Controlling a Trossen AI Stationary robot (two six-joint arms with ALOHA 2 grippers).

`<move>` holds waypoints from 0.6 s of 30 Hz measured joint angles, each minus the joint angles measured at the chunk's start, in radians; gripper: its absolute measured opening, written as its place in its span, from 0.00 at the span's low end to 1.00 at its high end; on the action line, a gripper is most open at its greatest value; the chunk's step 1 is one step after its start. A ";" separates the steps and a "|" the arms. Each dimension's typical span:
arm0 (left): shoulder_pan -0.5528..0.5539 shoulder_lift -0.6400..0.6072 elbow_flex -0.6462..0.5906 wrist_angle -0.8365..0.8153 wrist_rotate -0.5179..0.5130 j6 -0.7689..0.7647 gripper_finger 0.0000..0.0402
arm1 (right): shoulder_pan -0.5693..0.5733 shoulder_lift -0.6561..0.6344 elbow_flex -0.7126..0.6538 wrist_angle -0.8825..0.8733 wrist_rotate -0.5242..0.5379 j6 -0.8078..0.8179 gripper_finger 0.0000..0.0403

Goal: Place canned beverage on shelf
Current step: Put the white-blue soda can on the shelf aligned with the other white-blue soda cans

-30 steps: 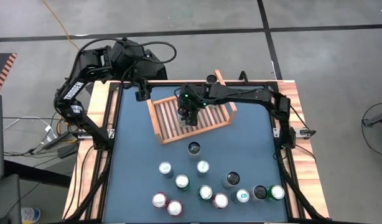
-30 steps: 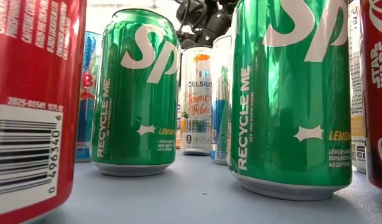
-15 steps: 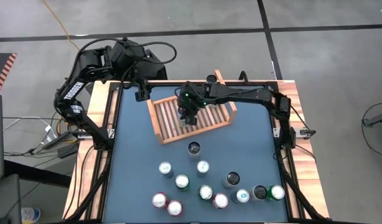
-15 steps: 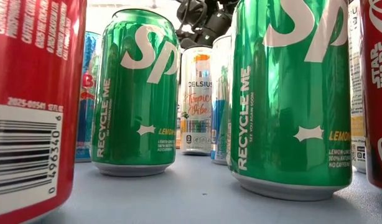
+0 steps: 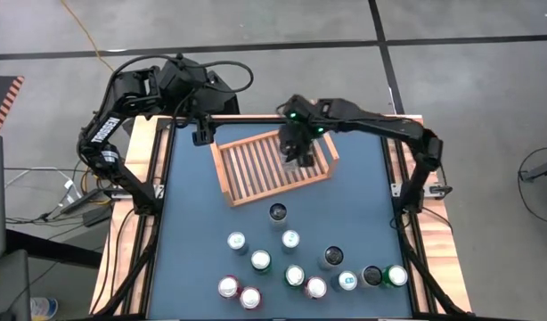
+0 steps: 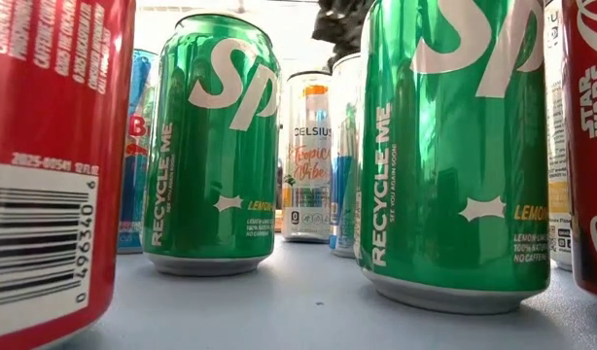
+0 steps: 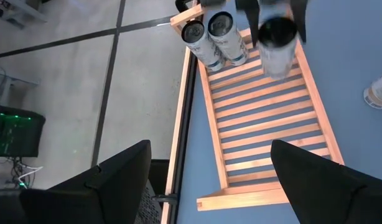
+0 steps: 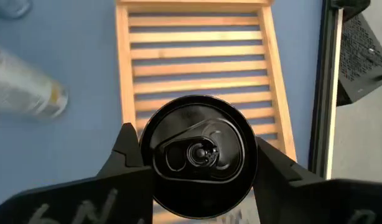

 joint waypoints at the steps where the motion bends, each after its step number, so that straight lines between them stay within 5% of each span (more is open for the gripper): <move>1: 0.000 0.000 0.000 -0.002 0.000 -0.001 0.79 | -0.006 -0.029 -0.021 0.001 0.003 -0.020 0.35; 12: 0.000 0.000 0.000 -0.003 -0.003 -0.014 0.79 | -0.072 -0.289 -0.409 0.201 -0.038 -0.065 0.35; 18: 0.000 0.000 0.000 0.010 -0.025 -0.018 0.79 | -0.116 -0.317 -0.467 0.248 -0.033 -0.129 0.35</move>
